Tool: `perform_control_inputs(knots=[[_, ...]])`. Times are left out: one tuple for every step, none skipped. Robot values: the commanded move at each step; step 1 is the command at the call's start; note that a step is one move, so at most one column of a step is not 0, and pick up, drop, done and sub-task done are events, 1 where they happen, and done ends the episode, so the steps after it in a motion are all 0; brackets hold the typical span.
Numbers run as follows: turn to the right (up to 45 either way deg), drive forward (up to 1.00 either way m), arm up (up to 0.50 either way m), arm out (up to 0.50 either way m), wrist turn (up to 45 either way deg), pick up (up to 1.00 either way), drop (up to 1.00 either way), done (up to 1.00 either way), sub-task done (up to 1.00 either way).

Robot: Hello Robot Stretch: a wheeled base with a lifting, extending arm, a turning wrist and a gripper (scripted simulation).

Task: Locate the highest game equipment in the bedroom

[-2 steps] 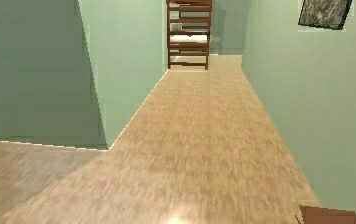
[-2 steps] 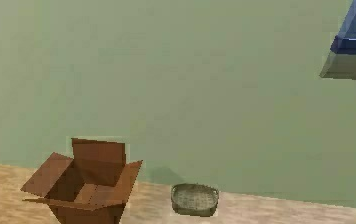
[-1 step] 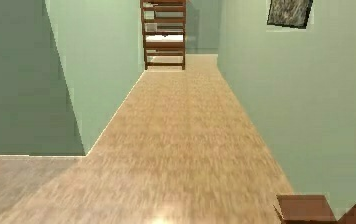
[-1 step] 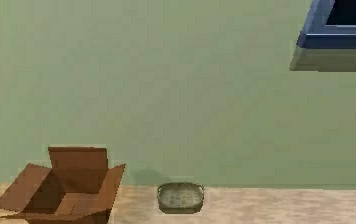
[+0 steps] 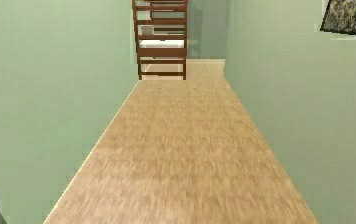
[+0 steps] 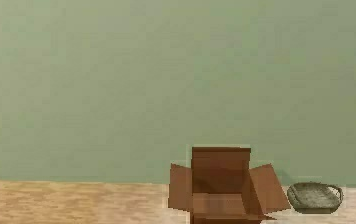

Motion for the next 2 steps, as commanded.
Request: perform_control_inputs(knots=[[0.0,1.00,0.00,0.00,0.0,0.00,0.00,0.00,0.00],[0.0,1.00,0.00,0.00,0.0,0.00,0.00,0.00,0.00]])
